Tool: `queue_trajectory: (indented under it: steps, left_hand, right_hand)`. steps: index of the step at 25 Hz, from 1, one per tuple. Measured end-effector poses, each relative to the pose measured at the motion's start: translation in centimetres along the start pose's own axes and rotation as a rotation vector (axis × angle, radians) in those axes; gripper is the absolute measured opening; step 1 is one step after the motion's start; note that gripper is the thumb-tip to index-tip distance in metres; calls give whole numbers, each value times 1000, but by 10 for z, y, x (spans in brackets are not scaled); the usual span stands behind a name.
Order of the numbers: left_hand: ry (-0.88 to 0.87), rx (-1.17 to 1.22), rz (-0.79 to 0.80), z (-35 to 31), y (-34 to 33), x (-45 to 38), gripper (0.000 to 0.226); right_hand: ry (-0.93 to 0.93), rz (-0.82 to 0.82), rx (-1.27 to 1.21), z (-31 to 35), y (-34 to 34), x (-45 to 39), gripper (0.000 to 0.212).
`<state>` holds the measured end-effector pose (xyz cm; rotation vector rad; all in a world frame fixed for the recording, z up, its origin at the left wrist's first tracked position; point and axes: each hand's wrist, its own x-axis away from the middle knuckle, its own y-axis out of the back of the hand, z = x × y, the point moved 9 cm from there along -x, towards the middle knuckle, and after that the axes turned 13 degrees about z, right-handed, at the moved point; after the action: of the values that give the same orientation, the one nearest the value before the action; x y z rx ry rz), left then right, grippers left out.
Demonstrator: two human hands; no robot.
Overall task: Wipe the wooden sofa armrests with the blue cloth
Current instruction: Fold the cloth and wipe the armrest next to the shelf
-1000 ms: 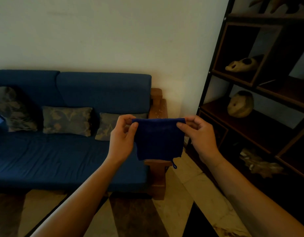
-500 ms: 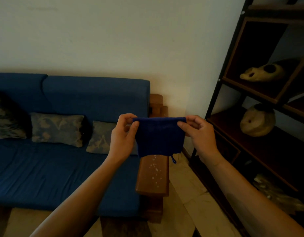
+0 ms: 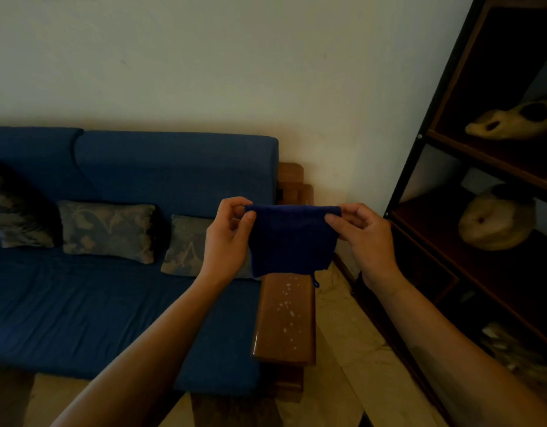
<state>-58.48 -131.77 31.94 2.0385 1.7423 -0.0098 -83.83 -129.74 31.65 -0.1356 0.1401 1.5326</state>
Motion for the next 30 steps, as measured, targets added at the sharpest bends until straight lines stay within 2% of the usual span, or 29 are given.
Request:
queue_trajectory:
  steps: [6,11,24,27,30]
  left_hand:
    - [18,16,34,23,-2,-13,15]
    - [112,54,77,68,-18,-2,14]
    - [550,65,150,288,-95,118,18]
    - [657,79,183,323,-109,147,18]
    - [693,72,202,344,-117,158,16]
  right_hand:
    - [-54,-65,-8,-20,-5,-5,9]
    - [-160,-91,-29,-67,-8,6,12]
    - [-600,-127,-75,-312,-16,97,9]
    - [-670,-116,-76,-353,-21,115,12]
    - [-711,-127,-70,-380,-22,125,12]
